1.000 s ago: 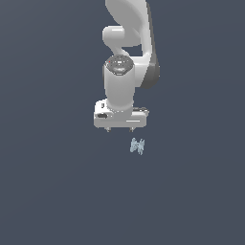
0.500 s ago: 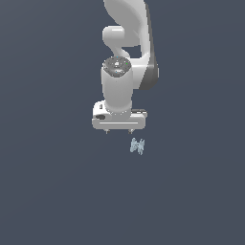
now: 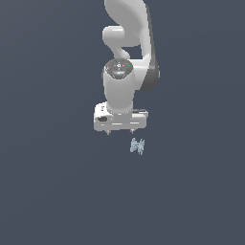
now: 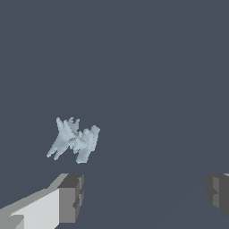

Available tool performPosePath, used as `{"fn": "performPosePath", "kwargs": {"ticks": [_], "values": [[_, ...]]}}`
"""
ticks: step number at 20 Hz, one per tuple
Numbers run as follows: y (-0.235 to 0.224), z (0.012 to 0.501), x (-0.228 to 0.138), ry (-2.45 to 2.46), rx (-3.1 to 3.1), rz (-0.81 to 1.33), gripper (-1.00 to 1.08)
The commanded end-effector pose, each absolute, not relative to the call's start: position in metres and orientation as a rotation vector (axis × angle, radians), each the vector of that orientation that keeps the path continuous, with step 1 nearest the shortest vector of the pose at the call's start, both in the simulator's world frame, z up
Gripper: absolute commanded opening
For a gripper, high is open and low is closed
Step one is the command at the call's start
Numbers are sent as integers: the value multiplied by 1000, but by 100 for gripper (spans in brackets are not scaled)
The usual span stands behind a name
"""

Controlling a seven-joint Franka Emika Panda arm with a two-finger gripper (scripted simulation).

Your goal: Pick up the object and move it to a goal position.

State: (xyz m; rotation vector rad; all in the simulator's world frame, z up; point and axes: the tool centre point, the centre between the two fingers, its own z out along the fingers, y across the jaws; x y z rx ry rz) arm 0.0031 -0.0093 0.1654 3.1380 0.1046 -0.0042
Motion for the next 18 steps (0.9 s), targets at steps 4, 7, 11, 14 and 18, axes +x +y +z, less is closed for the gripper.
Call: {"fn": "performPosePath", "kwargs": {"ticks": [4,7,11,14,18], "values": [[-3,159,3,268,3124,-8,100],[1,154,4,390,3109,-10,100],[9,146,4,583,3076,-14,100],[15,140,4,731,3043,-16,100],[23,133,4,927,2989,-19,100]]}}
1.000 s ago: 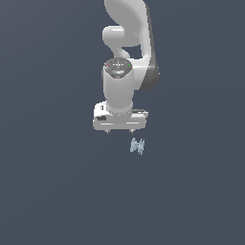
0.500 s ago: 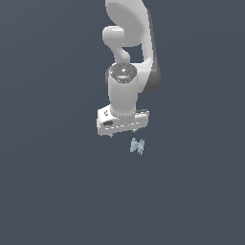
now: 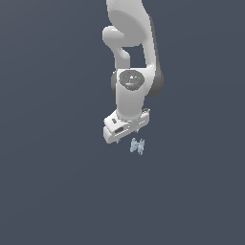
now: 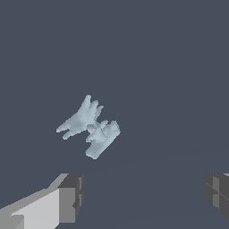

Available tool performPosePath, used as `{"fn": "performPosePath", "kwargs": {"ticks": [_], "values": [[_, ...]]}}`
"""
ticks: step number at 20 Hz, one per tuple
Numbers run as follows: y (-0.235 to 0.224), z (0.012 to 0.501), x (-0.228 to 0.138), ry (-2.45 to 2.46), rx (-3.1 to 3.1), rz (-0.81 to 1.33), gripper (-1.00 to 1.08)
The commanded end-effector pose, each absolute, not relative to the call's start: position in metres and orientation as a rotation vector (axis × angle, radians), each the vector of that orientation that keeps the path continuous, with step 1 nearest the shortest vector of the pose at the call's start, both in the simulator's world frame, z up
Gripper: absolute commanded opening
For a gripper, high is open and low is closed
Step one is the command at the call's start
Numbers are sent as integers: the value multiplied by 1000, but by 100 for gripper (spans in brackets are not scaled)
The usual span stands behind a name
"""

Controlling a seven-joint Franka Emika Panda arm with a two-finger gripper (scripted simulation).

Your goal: Pick up the object and move it to a goal position.

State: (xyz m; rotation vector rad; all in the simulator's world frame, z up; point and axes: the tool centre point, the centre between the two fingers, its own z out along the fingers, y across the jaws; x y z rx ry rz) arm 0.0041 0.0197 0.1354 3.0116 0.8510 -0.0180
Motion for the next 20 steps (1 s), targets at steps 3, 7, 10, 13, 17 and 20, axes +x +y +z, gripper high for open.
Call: {"fn": "performPosePath", "kwargs": {"ticks": [3,7,10,13,17,20], "values": [[29,127,4,1071,2941,-20,100],[37,120,4,1259,2866,-20,100],[44,114,4,1397,2803,-19,100],[51,109,3,1532,2733,-17,100],[59,103,3,1700,2636,-13,100],[65,99,2,1800,2570,-10,100]]}}
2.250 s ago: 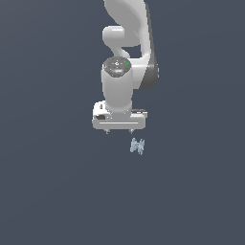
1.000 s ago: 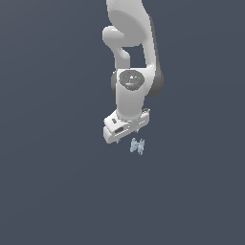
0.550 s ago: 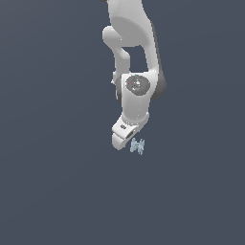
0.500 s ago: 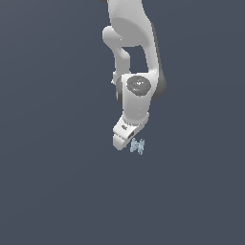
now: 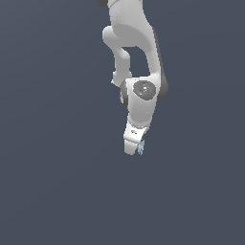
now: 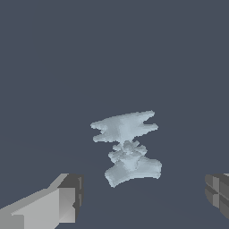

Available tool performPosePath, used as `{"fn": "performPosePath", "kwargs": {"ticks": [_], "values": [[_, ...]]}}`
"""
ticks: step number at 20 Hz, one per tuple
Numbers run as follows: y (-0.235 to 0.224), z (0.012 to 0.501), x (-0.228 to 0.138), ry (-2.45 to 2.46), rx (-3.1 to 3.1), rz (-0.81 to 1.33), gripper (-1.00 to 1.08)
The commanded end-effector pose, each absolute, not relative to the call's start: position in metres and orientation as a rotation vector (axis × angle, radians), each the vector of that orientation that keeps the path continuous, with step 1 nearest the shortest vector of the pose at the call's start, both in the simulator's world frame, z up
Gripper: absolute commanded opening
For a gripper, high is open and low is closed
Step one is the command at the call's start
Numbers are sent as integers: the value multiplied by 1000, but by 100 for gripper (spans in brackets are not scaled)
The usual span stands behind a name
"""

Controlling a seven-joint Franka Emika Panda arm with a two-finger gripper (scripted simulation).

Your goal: Pick up the object and move it to a goal position.

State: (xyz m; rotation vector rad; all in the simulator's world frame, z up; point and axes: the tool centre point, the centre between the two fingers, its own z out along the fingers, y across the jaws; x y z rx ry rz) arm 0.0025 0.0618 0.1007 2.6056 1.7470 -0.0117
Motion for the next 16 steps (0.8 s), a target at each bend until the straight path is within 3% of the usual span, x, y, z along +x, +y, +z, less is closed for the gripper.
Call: {"fn": "performPosePath", "kwargs": {"ticks": [1,16], "values": [[66,98,2,1829,2550,-8,100],[76,91,1,1997,2425,-1,100]]}}
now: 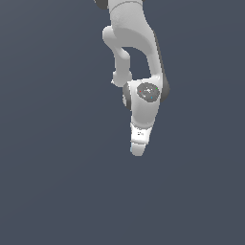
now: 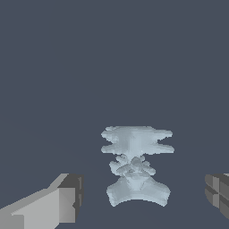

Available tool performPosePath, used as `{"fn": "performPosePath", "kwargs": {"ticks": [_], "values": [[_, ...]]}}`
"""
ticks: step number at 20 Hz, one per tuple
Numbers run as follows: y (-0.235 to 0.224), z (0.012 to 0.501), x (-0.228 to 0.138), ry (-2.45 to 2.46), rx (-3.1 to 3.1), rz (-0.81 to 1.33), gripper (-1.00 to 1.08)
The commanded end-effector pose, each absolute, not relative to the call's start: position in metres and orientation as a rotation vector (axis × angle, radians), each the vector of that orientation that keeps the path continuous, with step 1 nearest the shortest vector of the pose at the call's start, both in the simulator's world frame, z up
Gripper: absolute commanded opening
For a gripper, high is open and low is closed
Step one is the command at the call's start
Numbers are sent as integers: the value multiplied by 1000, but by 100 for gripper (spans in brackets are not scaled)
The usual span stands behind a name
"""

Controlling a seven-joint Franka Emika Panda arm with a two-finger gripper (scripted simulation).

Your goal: Pick up the object and move it to a goal position.

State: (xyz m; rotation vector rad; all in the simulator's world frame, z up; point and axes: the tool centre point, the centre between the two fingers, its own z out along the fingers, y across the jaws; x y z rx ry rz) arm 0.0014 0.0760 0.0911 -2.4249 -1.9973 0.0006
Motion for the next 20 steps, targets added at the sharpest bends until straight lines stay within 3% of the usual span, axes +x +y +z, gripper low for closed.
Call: {"fn": "performPosePath", "kwargs": {"ticks": [1,16,17,20], "values": [[76,90,1,-1997,-2425,1,100],[76,41,1,-2003,-2420,0,100],[76,41,1,-2003,-2420,0,-100],[76,41,1,-2003,-2420,0,-100]]}}
